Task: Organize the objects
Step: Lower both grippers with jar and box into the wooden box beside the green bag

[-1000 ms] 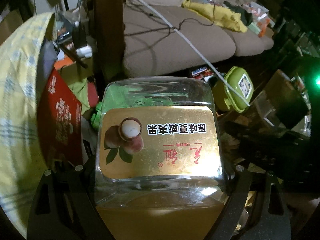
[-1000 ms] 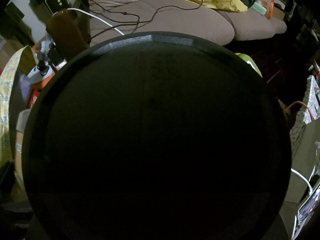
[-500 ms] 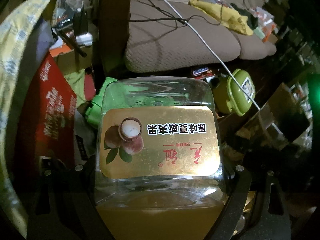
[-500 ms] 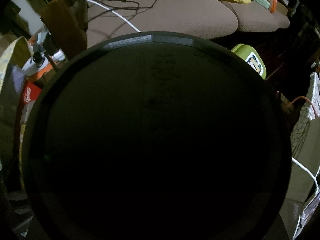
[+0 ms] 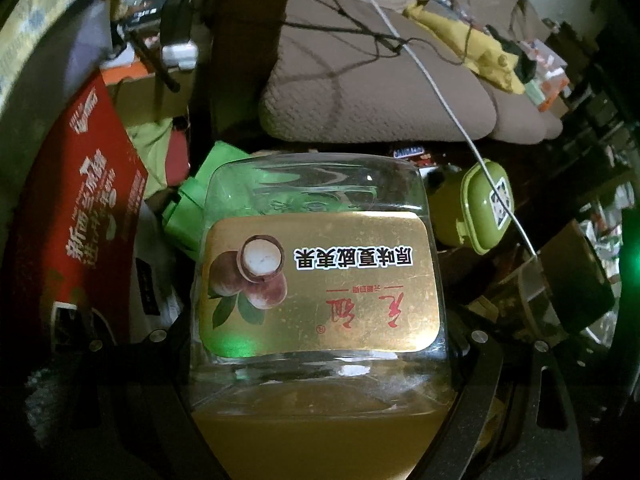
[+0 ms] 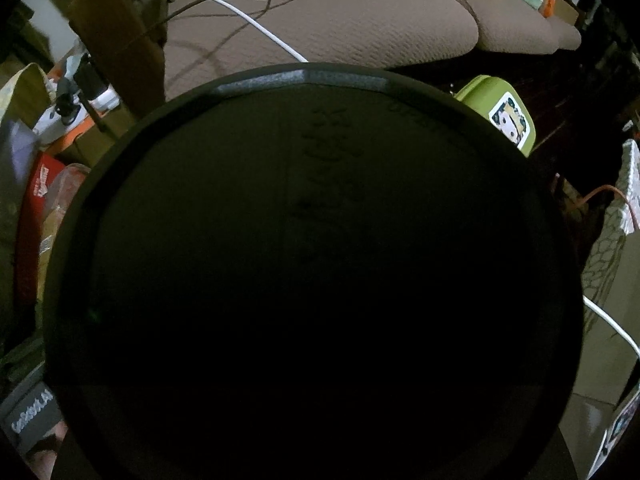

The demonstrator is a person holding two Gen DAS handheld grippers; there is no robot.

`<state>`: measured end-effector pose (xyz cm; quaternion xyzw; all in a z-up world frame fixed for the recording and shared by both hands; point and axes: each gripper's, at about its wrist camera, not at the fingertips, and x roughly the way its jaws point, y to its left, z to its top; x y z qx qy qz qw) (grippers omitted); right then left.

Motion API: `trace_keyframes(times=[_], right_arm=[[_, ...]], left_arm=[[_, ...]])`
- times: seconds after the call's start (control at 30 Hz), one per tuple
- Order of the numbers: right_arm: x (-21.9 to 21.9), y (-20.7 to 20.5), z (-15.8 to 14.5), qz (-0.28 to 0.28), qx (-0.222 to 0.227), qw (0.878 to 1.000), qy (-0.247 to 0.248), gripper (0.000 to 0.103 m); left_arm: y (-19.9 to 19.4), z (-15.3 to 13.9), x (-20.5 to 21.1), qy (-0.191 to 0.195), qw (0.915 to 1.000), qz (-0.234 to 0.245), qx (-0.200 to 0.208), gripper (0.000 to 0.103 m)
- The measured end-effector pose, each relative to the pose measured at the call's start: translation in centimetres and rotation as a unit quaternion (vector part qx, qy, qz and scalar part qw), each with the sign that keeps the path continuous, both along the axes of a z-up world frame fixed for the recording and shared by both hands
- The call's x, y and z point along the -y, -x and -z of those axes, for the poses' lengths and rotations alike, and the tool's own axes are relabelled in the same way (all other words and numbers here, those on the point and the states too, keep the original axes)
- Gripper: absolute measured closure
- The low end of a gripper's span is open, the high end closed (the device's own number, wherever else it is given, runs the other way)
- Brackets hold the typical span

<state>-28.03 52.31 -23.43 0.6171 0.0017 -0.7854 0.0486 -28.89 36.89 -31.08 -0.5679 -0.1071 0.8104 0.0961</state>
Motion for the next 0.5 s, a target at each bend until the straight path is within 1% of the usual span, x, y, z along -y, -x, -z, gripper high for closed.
trace_keyframes(times=[0.1,0.33,0.5], right_arm=[[0.0,0.0,0.0,0.003,0.001,1.0,0.0,0.037],[-0.3,0.1,-1.0,0.006,-0.011,1.0,0.009,0.037],[-0.1,0.3,-0.7,0.007,-0.004,0.999,0.037,0.037]], left_arm=[[0.2,0.2,0.4,-0.003,0.9998,-0.017,0.003,0.014],[-0.1,-0.1,0.7,-0.008,0.9995,-0.029,-0.013,0.014],[-0.1,-0.5,1.4,-0.022,0.9985,-0.042,-0.029,0.014]])
